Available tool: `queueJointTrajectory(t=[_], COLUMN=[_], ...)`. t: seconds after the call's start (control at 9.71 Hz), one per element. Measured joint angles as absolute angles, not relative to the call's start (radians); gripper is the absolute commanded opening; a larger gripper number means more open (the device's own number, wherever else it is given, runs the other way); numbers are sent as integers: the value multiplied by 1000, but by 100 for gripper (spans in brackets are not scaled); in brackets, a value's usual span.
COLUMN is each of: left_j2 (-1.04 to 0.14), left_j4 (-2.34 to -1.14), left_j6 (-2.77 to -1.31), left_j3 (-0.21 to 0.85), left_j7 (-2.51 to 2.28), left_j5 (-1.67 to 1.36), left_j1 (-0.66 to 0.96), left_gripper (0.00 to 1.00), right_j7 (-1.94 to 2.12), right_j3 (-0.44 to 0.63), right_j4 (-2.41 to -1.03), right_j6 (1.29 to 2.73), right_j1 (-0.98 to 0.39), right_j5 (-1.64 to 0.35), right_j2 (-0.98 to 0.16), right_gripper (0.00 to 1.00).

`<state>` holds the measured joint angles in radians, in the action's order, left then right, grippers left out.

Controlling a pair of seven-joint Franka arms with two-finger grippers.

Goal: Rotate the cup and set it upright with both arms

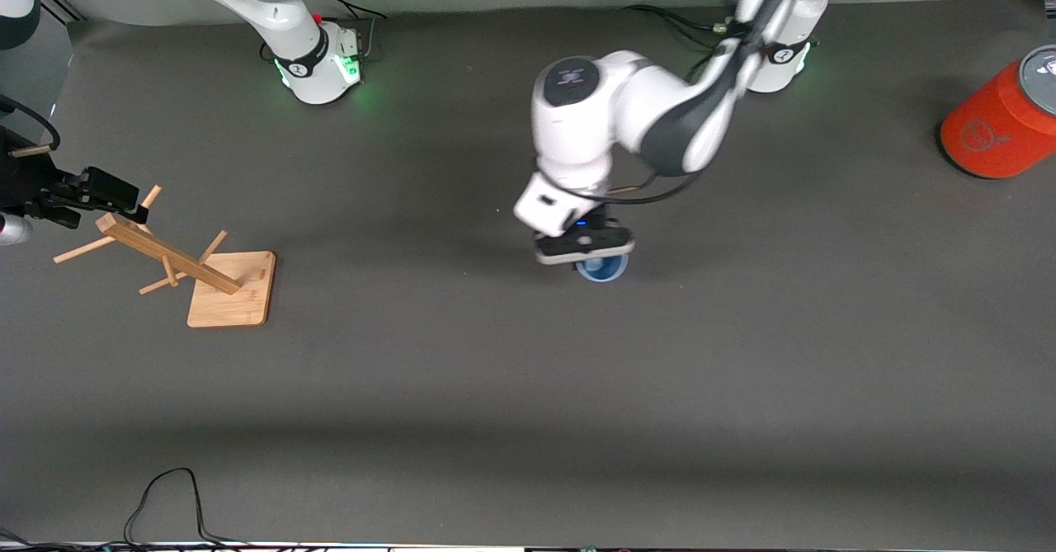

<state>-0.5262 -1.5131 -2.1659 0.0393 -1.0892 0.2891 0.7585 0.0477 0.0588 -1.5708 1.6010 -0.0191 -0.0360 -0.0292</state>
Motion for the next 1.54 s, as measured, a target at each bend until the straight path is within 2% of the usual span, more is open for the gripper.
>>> queueJointTrajectory(t=[0.31, 0.72, 0.82, 0.93, 1.34, 1.54], left_j2=[-704, -758, -767, -772, -772, -748], left_j4=[-1420, -1408, -1407, -1407, -1392, -1369], left_j6=[-2213, -2254, -2257, -2259, -2258, -2193], left_j3=[36, 35, 35, 34, 29, 27], left_j7=[-1231, -1365, -1385, -1391, -1386, -1351], left_j5=[417, 489, 495, 497, 502, 491], left_j1=[817, 852, 854, 854, 854, 850], left_gripper=[0, 0, 79, 100, 100, 100], right_j7=[48, 48, 48, 48, 48, 48], right_j3=[59, 59, 59, 59, 59, 59], right_j4=[-1571, -1571, -1571, -1571, -1571, -1571], right_j6=[1601, 1601, 1601, 1601, 1600, 1600], right_j1=[-19, -19, -19, -19, -19, -19], right_j5=[-36, -36, -36, -36, -36, -36], right_j2=[-29, -29, -29, -29, -29, -29], right_gripper=[100, 100, 100, 100, 100, 100])
